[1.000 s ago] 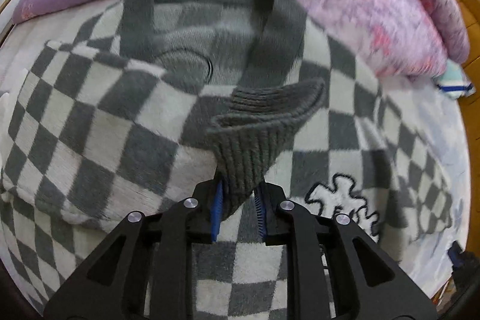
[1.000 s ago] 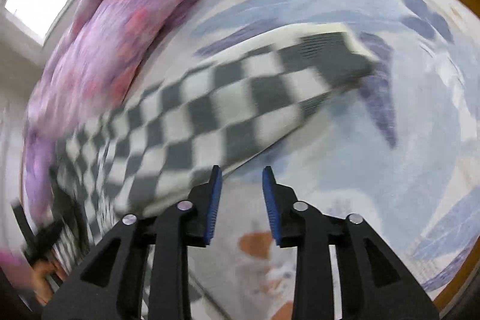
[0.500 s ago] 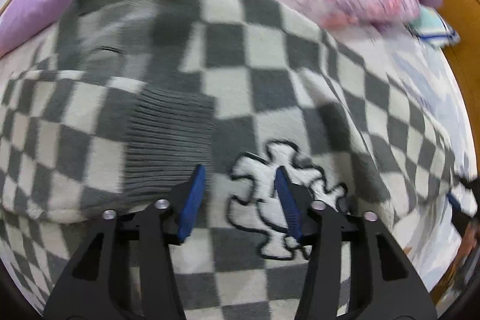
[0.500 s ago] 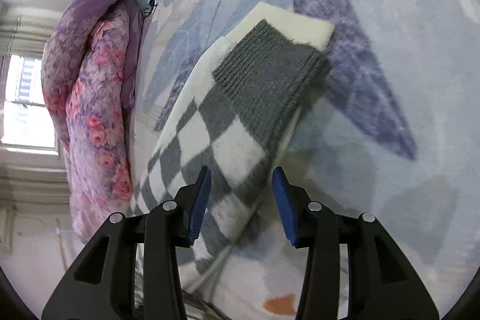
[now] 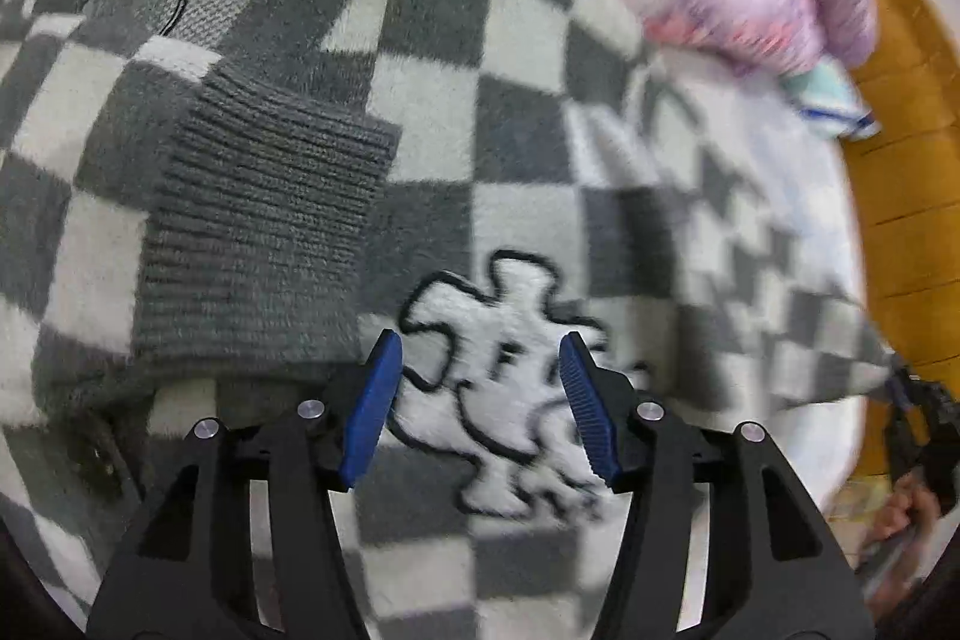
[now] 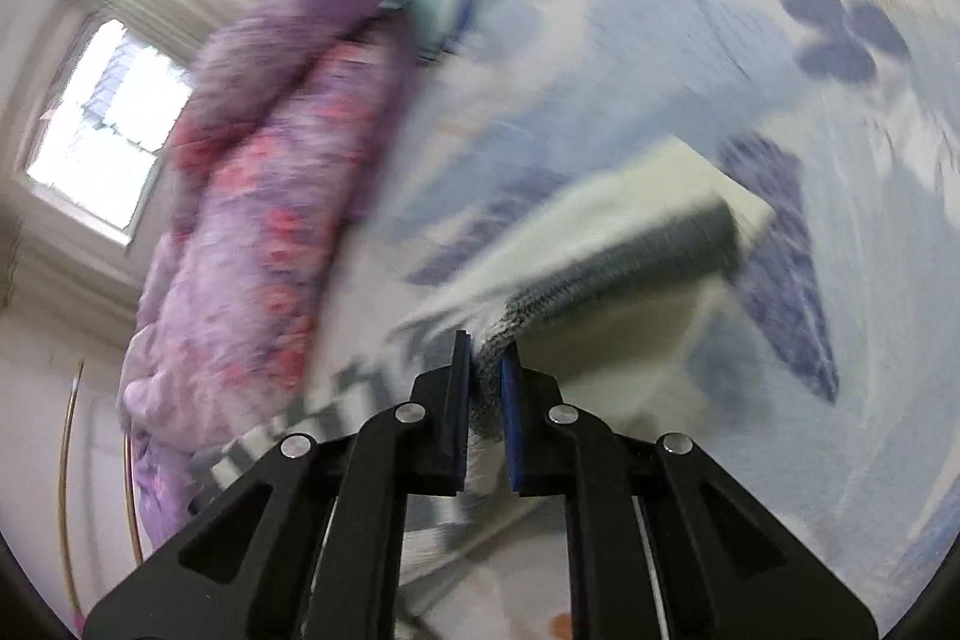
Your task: Fold large clothes
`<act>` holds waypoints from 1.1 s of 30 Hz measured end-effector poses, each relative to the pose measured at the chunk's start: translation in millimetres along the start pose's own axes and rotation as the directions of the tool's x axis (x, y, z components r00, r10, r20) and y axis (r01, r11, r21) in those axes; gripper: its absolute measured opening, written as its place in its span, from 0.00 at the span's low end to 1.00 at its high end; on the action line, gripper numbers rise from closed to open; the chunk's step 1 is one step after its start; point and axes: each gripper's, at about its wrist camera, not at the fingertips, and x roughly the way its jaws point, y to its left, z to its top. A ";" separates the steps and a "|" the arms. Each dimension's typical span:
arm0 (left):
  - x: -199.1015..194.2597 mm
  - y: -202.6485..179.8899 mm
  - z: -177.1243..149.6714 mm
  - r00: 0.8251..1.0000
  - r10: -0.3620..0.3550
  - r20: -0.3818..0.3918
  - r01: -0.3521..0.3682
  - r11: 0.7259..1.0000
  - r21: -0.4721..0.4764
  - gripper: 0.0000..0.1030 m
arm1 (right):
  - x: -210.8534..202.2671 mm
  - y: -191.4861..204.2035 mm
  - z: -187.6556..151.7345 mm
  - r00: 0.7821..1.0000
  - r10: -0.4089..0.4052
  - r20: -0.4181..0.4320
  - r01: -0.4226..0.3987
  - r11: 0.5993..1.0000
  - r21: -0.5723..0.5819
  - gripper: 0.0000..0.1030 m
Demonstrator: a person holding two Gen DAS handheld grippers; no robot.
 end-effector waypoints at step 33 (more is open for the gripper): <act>-242.8 309.1 -38.9 0.950 0.248 0.188 -0.202 0.951 -0.234 0.69 | 135.4 375.0 -425.4 0.837 -0.160 -0.523 -0.303 0.661 -0.687 0.13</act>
